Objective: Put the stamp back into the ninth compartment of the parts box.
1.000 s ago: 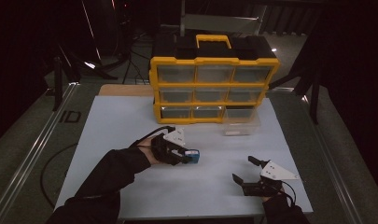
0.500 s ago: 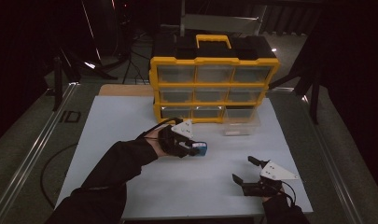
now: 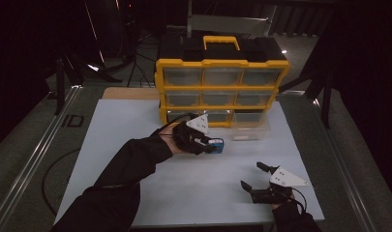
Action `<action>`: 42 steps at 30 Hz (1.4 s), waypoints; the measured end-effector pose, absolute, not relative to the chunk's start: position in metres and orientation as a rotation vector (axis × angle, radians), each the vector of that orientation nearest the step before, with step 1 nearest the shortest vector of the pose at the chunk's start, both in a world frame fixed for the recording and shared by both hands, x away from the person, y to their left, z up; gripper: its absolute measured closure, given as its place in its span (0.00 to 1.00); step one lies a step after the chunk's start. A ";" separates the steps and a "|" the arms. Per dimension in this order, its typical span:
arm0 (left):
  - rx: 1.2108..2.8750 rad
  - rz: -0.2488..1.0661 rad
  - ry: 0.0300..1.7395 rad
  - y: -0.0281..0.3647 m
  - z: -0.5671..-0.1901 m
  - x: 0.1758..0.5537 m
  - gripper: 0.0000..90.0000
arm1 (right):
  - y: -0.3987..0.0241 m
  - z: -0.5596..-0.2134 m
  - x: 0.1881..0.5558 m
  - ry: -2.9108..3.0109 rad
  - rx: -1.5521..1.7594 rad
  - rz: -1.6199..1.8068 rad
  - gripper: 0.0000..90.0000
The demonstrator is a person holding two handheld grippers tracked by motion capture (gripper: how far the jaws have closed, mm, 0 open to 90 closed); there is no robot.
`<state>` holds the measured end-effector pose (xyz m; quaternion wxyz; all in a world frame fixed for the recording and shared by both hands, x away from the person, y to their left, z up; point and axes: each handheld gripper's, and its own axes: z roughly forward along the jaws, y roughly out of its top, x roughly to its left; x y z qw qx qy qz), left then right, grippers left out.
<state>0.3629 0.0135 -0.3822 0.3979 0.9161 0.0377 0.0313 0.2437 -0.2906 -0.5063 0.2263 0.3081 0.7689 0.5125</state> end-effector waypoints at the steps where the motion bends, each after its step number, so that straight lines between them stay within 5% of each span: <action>1: 2.320 0.087 0.091 0.012 -0.382 0.364 0.78 | -0.290 -0.506 0.244 2.118 0.849 1.411 0.10; 42: 2.209 0.150 0.114 -0.055 -0.351 0.410 0.77 | -0.291 -0.506 0.243 2.117 0.849 1.425 0.10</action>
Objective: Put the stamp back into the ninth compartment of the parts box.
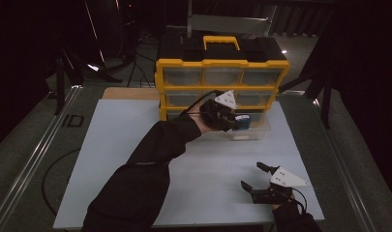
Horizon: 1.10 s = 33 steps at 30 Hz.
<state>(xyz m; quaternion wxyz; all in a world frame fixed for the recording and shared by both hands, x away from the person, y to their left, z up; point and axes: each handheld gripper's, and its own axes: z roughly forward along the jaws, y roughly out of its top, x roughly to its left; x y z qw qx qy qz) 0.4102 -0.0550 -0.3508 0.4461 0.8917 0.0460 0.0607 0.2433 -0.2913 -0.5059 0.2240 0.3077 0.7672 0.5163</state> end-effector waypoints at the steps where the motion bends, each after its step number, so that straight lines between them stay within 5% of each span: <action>1: 2.203 0.149 0.119 -0.057 -0.351 0.412 0.77 | -0.291 -0.506 0.243 2.117 0.849 1.426 0.10; 33: 2.178 0.217 0.328 -0.113 -0.380 0.456 0.77 | -0.295 -0.505 0.243 2.103 0.862 1.456 0.10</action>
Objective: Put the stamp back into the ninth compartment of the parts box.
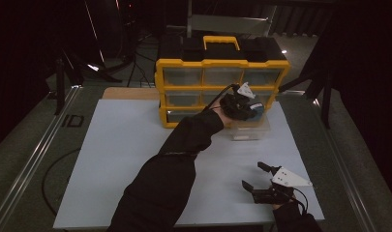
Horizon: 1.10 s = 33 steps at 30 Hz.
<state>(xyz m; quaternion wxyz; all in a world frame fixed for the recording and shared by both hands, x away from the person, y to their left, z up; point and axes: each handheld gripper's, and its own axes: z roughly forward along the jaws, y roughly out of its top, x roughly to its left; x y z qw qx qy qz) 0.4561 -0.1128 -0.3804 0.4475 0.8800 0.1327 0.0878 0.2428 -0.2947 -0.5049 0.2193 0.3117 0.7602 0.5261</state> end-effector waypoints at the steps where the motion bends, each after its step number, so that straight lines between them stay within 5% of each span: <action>1: 2.175 0.212 0.340 -0.113 -0.383 0.458 0.77 | -0.295 -0.505 0.243 2.102 0.866 1.457 0.10; 33: 2.261 0.140 0.473 -0.124 -0.421 0.469 0.77 | -0.295 -0.507 0.244 2.114 0.874 1.452 0.10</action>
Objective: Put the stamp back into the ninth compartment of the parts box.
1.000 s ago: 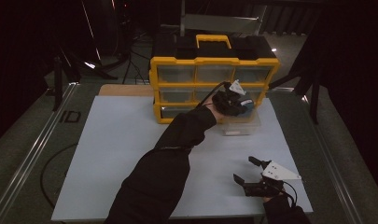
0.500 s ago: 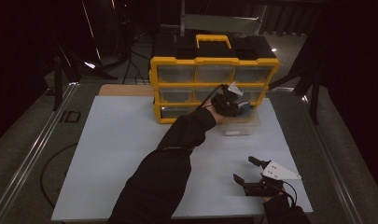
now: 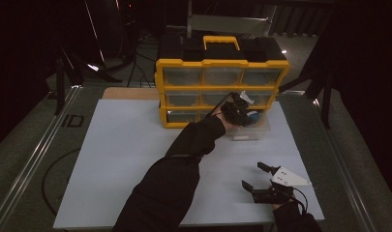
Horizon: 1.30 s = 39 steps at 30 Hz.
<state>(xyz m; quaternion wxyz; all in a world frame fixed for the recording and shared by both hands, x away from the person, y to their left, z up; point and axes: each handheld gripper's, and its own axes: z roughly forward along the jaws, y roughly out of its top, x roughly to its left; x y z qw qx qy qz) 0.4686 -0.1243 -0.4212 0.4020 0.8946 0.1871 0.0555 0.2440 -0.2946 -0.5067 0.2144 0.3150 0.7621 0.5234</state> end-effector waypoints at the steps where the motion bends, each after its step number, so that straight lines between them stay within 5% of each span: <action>1: 2.261 0.143 0.474 -0.124 -0.421 0.469 0.77 | -0.295 -0.507 0.244 2.116 0.874 1.451 0.10; 8: 2.225 0.147 0.485 -0.123 -0.420 0.470 0.74 | -0.294 -0.508 0.244 2.121 0.879 1.451 0.10; 12: 2.220 0.157 0.514 -0.121 -0.418 0.470 0.52 | -0.295 -0.508 0.245 2.122 0.881 1.450 0.10; 29: 2.237 0.115 0.538 -0.109 -0.422 0.457 0.01 | -0.294 -0.509 0.245 2.125 0.878 1.439 0.10; 39: 2.228 0.092 0.546 -0.097 -0.430 0.454 0.00 | -0.294 -0.509 0.245 2.126 0.879 1.436 0.10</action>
